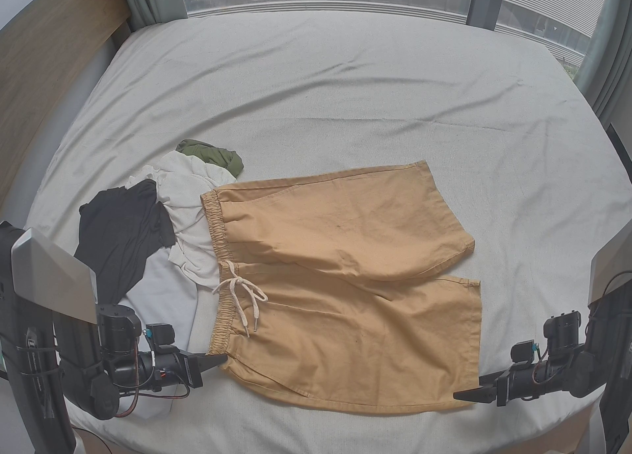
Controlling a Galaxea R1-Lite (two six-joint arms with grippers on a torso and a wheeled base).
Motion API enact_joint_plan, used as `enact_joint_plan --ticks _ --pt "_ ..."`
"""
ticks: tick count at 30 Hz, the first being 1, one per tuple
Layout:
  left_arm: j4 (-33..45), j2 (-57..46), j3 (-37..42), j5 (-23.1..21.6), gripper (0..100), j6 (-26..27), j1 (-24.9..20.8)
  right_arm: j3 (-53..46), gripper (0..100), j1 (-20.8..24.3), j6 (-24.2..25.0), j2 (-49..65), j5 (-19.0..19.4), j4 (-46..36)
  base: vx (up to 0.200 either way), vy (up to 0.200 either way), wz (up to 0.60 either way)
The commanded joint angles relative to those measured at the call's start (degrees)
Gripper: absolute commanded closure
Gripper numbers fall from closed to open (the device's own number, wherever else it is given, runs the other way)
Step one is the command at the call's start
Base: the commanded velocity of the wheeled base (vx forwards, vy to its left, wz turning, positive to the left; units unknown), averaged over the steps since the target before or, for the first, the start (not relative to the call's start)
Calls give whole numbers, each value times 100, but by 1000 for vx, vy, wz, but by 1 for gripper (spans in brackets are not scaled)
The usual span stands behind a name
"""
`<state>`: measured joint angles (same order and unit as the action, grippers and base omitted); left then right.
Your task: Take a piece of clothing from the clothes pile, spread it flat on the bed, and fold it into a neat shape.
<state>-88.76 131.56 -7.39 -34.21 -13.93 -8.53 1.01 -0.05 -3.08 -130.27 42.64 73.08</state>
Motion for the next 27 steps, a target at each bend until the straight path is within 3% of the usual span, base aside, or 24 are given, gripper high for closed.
enact_joint_plan --ticks 1,27 --pt "-1 19 0 2 100 5 -8 -101 100 31 1 -104 -10 -5 0 0 0" --pt "-1 36 -70 -7 100 101 -34 -101 100 93 -8 116 -2 -92 0 0 0"
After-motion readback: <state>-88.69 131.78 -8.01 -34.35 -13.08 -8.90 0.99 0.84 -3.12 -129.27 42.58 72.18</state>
